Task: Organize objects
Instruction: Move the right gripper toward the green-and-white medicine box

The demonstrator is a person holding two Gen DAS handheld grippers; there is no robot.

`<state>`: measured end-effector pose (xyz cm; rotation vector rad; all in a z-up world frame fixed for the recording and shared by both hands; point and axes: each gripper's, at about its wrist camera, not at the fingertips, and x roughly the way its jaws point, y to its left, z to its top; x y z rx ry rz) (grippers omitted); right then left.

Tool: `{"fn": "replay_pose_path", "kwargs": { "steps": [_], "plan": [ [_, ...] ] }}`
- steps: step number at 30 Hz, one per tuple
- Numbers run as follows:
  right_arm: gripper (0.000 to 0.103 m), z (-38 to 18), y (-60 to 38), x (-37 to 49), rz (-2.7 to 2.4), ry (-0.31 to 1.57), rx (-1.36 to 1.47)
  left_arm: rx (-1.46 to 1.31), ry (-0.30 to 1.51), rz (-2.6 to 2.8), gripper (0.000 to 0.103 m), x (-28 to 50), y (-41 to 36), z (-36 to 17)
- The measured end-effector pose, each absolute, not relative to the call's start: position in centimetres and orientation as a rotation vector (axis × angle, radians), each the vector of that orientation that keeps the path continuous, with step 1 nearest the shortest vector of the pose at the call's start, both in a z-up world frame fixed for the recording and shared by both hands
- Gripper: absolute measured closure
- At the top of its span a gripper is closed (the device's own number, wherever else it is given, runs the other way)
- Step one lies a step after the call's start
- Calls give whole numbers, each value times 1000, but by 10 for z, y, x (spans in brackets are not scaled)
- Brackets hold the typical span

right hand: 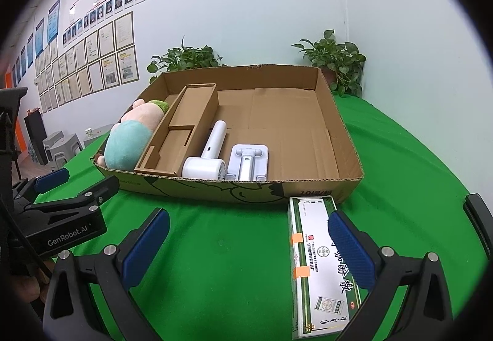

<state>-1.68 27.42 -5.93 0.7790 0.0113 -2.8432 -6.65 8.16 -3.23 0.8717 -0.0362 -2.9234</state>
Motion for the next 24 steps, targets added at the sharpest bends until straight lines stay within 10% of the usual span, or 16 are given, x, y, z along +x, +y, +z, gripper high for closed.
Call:
{"fn": "replay_pose_path", "kwargs": {
  "steps": [24],
  "plan": [
    [1, -99, 312, -15, -2784, -37, 975, 1042, 5, -2987, 5, -75, 75, -48]
  ]
}}
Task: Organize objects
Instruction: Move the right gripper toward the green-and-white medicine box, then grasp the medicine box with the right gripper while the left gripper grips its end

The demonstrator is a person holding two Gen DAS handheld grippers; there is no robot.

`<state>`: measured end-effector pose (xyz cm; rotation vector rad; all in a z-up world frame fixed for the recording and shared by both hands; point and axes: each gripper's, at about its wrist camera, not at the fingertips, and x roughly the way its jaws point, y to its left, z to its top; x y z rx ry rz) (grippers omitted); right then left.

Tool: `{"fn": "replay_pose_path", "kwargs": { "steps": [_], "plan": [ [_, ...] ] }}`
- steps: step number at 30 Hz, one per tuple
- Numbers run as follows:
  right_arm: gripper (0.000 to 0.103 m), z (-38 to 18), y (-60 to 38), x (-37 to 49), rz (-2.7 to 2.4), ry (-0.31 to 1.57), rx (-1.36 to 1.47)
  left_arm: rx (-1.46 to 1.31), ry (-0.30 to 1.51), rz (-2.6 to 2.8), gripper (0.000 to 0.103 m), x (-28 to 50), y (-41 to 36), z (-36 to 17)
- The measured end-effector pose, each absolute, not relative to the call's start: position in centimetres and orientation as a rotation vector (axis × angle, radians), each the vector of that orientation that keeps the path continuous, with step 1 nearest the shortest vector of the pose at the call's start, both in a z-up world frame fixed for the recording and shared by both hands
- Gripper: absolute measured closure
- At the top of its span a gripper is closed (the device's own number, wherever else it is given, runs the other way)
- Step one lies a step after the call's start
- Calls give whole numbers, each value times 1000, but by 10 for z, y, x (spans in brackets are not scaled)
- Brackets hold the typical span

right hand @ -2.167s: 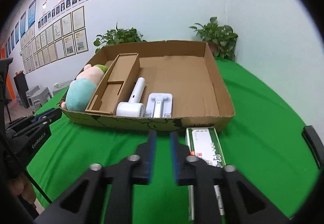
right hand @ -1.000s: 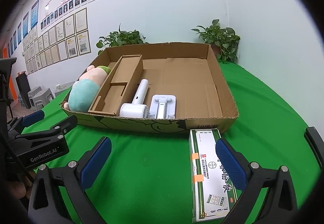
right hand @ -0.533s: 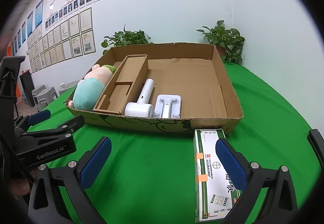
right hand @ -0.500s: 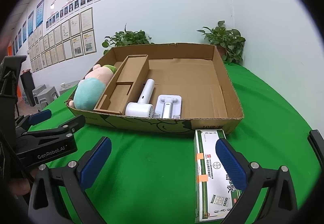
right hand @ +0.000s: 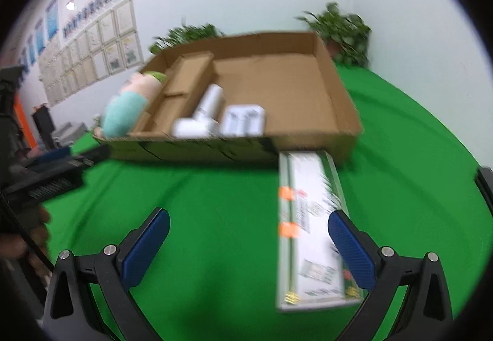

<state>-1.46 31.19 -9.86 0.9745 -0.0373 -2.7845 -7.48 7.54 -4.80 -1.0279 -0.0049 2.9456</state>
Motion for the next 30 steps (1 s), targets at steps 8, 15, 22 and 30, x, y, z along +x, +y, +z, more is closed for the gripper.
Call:
{"fn": "replay_pose_path", "kwargs": {
  "steps": [8, 15, 22, 30],
  "plan": [
    [1, -121, 338, -28, -2784, -45, 1159, -1139, -156, 2751, 5, -80, 69, -68],
    [35, -138, 313, -27, -2700, 48, 1258, -1132, -170, 2680, 5, -79, 71, -71],
    [36, -121, 282, -4, -2556, 33, 1143, -1138, -282, 2560, 5, -80, 69, -72],
    [1, -123, 266, 15, -2468, 119, 1099, -1183, -432, 2324, 5, -89, 80, -85]
  ]
}}
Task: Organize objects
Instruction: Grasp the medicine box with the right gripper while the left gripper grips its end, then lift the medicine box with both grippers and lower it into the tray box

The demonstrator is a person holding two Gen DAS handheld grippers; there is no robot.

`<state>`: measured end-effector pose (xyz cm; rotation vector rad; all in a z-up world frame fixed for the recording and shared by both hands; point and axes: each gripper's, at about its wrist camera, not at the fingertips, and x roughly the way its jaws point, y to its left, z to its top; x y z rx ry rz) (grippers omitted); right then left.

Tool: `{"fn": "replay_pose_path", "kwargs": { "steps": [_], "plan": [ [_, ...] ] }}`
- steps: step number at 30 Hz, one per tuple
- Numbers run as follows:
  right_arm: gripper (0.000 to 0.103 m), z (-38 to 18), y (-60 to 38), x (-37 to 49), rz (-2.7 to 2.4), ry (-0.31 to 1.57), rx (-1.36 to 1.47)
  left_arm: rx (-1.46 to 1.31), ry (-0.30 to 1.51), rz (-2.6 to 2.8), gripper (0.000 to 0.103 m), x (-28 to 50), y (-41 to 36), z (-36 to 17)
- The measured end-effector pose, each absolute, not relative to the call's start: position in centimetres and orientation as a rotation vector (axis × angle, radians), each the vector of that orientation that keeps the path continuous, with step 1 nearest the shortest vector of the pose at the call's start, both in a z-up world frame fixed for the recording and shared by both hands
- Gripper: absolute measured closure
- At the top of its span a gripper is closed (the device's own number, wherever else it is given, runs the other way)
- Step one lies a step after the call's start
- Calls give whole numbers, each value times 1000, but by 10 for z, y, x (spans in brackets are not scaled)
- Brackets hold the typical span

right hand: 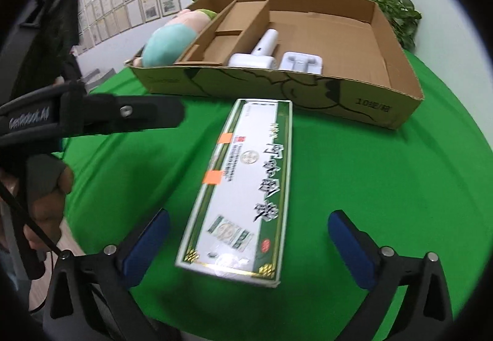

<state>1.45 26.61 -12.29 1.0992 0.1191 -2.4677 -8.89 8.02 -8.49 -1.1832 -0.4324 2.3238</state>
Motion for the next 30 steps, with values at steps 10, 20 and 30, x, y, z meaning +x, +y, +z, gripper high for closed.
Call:
{"fn": "replay_pose_path", "kwargs": {
  "steps": [10, 20, 30],
  "plan": [
    [36, -131, 251, 24, -2446, 190, 1130, -1257, -557, 2107, 6, -101, 99, -109],
    [38, -134, 267, 30, -2319, -193, 1159, -1292, -581, 2097, 33, -97, 95, -119],
    [39, -128, 254, 37, -2359, -157, 1126, -1249, -599, 2136, 59, -90, 87, -111]
  ]
}}
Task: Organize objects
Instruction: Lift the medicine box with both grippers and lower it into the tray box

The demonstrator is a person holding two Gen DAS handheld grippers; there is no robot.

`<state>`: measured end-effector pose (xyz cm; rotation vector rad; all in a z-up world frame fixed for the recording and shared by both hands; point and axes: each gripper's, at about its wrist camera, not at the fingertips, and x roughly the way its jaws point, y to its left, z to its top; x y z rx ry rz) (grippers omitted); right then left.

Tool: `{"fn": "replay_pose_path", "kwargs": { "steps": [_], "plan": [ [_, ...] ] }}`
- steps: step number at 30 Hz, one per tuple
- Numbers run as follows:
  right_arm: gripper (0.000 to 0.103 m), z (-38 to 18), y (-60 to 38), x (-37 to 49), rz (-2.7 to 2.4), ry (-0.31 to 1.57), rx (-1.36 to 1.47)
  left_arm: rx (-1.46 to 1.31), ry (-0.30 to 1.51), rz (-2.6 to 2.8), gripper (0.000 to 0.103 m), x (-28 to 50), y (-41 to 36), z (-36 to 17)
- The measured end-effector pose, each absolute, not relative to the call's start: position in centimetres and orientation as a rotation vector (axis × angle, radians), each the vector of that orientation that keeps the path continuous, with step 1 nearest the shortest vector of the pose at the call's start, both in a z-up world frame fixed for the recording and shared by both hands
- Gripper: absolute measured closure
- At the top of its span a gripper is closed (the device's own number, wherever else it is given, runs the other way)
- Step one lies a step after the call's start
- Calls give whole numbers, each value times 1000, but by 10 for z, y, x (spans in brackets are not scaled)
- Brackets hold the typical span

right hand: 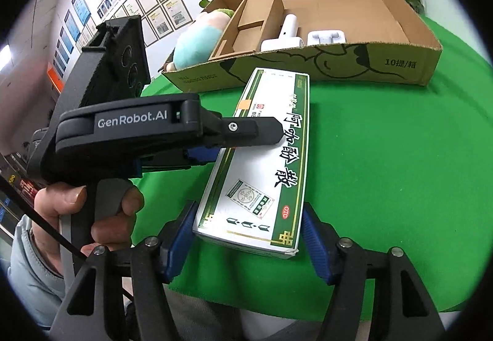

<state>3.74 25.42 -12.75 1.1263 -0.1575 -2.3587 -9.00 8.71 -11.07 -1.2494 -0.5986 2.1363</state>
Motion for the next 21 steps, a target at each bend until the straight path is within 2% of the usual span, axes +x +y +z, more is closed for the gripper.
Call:
{"fn": "replay_pose_path", "kwargs": {
  "steps": [10, 21],
  "plan": [
    [40, -76, 239, 23, -2436, -95, 877, -996, -478, 2296, 62, -90, 79, -25],
    [40, -12, 257, -37, -2464, -121, 762, -850, -242, 2369, 64, -155, 124, 79]
  ]
}}
